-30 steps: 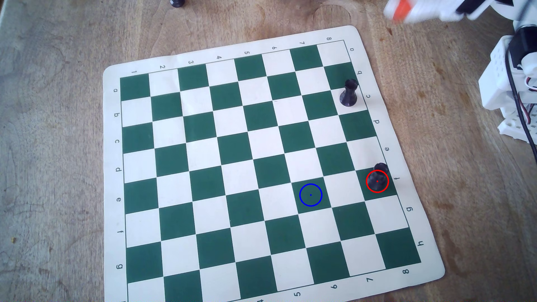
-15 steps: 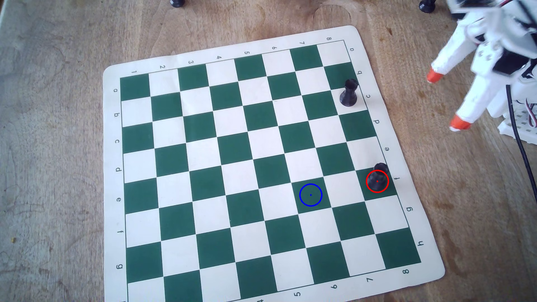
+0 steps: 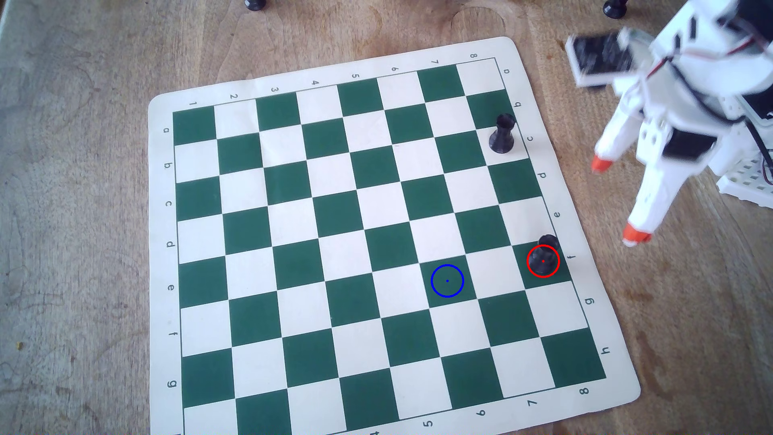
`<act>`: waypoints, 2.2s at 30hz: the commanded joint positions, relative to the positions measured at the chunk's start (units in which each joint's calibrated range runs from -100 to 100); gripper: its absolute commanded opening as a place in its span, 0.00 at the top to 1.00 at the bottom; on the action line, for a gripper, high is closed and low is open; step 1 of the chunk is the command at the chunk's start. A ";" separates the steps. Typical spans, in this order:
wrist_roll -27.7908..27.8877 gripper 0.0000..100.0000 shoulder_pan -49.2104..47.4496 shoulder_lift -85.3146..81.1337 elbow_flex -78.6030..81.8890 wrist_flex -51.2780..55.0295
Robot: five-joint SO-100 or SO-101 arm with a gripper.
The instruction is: Move the chess piece from red to blue
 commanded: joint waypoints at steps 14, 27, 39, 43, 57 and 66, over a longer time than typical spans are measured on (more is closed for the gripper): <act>-0.39 0.69 0.03 3.45 16.57 -31.81; -0.93 0.69 -1.38 15.59 16.21 -46.39; -0.88 0.75 -1.77 17.97 17.03 -50.32; -0.83 0.77 -2.01 18.82 17.03 -50.40; -1.22 0.82 -2.48 18.90 17.03 -50.98; -1.32 0.90 -2.79 17.88 17.12 -51.06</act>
